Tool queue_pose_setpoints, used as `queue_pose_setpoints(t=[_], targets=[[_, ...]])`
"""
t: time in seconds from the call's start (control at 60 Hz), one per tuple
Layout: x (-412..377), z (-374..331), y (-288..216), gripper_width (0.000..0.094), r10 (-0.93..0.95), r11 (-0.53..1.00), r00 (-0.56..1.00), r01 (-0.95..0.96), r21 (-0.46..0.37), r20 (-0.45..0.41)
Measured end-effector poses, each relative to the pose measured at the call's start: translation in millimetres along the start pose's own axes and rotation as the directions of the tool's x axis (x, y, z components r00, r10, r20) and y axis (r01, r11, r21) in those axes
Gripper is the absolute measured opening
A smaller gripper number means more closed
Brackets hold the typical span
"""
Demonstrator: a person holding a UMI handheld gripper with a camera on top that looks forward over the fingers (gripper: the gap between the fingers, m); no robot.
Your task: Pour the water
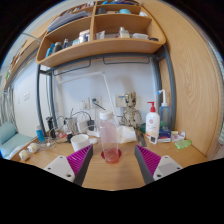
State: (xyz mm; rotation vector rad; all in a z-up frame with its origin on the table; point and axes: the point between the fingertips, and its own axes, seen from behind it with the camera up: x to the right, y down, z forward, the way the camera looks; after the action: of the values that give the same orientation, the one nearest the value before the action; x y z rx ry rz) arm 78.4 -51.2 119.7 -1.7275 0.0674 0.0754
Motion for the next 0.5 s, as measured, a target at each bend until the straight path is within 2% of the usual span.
queue_pose_setpoints(t=[0.15, 0.233, 0.367, 0.5], targets=[[5.7, -24.5, 1.1, 0.0859, -0.012, 1.0, 1.0, 0.012, -0.003, -0.015], [15.2, -30.6, 3.1, 0.0859, -0.041, 0.999, 0.998, 0.041, 0.003, -0.053], [12.7, -39.8, 11.0, 0.086, -0.052, 0.999, 0.998, 0.052, -0.005, -0.043], [22.1, -47.9, 10.4, 0.0862, -0.055, 0.998, 0.996, 0.057, 0.015, -0.07]])
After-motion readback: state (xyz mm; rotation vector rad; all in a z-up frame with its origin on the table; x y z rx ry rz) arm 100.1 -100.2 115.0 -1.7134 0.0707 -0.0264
